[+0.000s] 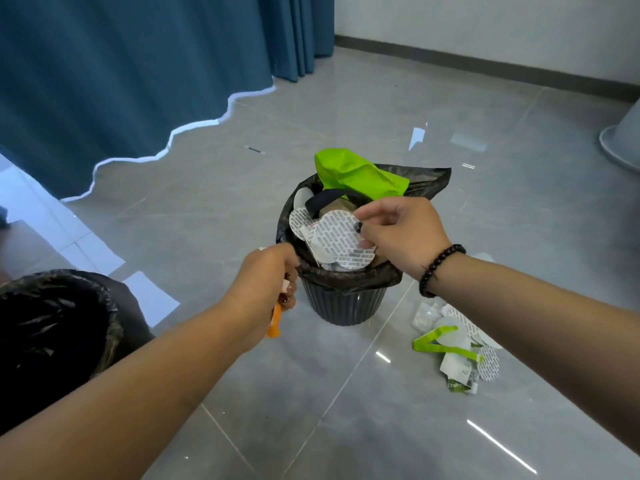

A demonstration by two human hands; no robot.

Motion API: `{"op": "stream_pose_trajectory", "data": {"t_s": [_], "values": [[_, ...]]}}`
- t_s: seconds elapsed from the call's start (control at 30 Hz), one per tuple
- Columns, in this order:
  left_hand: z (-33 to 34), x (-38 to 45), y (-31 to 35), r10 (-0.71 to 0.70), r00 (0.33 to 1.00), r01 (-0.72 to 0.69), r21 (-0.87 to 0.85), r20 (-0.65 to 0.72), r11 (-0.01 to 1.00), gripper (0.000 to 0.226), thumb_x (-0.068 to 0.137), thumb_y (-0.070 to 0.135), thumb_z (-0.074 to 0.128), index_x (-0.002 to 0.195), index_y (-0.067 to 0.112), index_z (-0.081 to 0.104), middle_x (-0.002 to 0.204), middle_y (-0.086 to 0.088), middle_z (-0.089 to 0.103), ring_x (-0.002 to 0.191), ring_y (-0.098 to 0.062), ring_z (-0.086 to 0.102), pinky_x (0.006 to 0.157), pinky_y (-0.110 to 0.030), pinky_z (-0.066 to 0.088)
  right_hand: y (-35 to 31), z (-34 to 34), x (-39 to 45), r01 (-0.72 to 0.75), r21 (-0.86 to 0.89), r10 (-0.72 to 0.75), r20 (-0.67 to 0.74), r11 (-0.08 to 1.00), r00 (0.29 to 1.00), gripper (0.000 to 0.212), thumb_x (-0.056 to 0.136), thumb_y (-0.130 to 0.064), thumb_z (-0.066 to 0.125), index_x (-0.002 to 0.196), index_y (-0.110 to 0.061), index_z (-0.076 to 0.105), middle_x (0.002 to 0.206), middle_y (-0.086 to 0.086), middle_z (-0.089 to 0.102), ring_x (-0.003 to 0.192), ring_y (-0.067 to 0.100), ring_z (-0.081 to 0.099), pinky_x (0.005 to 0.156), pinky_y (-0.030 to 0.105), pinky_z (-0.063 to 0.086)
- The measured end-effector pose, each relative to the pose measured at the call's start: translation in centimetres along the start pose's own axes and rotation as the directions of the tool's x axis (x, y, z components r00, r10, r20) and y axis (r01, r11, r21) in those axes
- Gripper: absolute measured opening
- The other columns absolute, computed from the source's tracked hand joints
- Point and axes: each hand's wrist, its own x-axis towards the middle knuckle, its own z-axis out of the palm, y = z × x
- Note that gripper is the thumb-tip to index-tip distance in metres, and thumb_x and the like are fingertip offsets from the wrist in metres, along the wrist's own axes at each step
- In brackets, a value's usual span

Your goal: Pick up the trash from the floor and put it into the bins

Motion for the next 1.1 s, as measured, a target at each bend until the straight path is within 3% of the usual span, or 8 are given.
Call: {"op": "stream_pose_trajectory", "data": {"t_s": [0.17,0.3,0.4,0.57,0.7,0.9,1.0,1.1], "values": [[0.6,-0.5,0.5,-0.102,0.995,0.102,-0.232,0.011,0.967,0.034,0.092,-0.009,0.013,0.091,0.012,0.040,0.064,-0.007,0.032,0.055,-0.015,0.031,0.057,-0.021,0.019,1.4,1.7,-0.8,0.104,-0.309,-0.094,0.047,0.945,0.994,0.020,0.081,-0.006,0.061,0.084,-0.021,0.074,0.072,-0.004,0.068,0.076,0.012,0.065,0.079,0.025,0.053],[0.6,-0.2,0.4,-0.073,0.997,0.066,-0.294,-0.014,0.954,0.032,0.094,-0.008,0.018,0.085,0.013,0.041,0.066,-0.007,0.040,0.047,-0.013,0.044,0.055,-0.022,0.026,1.8,1.8,-0.9,0.167,-0.420,-0.146,0.081,0.892,0.986,0.018,0.083,-0.011,0.061,0.092,-0.021,0.074,0.088,-0.003,0.071,0.088,0.016,0.064,0.086,0.031,0.051],[0.1,0.1,0.1,-0.026,0.999,0.031,-0.298,0.020,0.954,0.031,0.092,-0.014,0.023,0.094,0.010,0.044,0.071,-0.009,0.046,0.062,-0.017,0.052,0.057,-0.026,0.034,2.1,1.5,-0.4,0.203,-0.523,-0.169,0.113,0.828,0.979,0.024,0.084,-0.014,0.062,0.106,-0.019,0.071,0.105,0.004,0.060,0.099,0.021,0.058,0.089,0.032,0.048],[-0.5,0.6,-0.5,0.086,0.986,-0.078,-0.061,0.143,0.995,0.038,0.089,-0.016,0.027,0.097,0.014,0.050,0.071,-0.006,0.053,0.054,-0.013,0.046,0.048,-0.025,0.032,1.1,1.4,-1.4,0.296,-0.233,-0.315,-0.049,0.926,0.948,0.024,0.077,-0.003,0.062,0.092,-0.019,0.070,0.084,-0.007,0.052,0.060,-0.001,0.048,0.067,0.008,0.039],[-0.6,1.0,-0.7,0.210,0.943,-0.252,0.138,0.260,0.958,0.037,0.086,-0.015,0.028,0.110,0.010,0.042,0.067,-0.001,0.054,0.047,-0.009,0.040,0.043,-0.022,0.030,0.1,1.2,-2.8,0.147,0.180,-0.171,0.124,0.973,0.977,0.028,0.079,0.002,0.064,0.086,-0.025,0.069,0.072,-0.011,0.058,0.043,0.003,0.040,0.048,0.011,0.035],[-0.6,0.8,-1.1,0.167,0.898,-0.317,0.335,0.408,0.887,0.069,0.087,-0.008,0.038,0.143,0.030,0.022,0.077,-0.010,0.062,0.058,-0.013,0.050,0.057,-0.032,0.041,-1.6,0.8,-2.9,0.256,0.082,-0.269,0.337,0.963,0.902,0.023,0.079,-0.009,0.072,0.091,-0.029,0.069,0.082,-0.011,0.057,0.052,0.011,0.055,0.058,0.026,0.048],[-0.8,0.6,-1.1,0.133,0.895,-0.296,0.342,0.427,0.892,0.073,0.092,-0.006,0.038,0.146,0.034,0.010,0.069,-0.009,0.059,0.060,-0.013,0.053,0.060,-0.030,0.043,-1.9,1.0,-2.9,0.306,0.008,-0.287,0.372,0.952,0.883,0.014,0.077,-0.008,0.075,0.087,-0.018,0.071,0.074,-0.009,0.062,0.046,0.004,0.056,0.056,0.022,0.048],[-1.1,0.7,-1.1,0.142,0.879,-0.322,0.346,0.455,0.881,0.077,0.092,-0.007,0.038,0.147,0.037,0.007,0.070,-0.007,0.061,0.068,-0.016,0.057,0.069,-0.034,0.046,-1.9,1.3,-2.6,0.336,-0.076,-0.292,0.339,0.939,0.894,0.027,0.074,-0.016,0.076,0.095,-0.028,0.065,0.087,-0.011,0.063,0.050,0.004,0.052,0.056,0.019,0.044]]}}
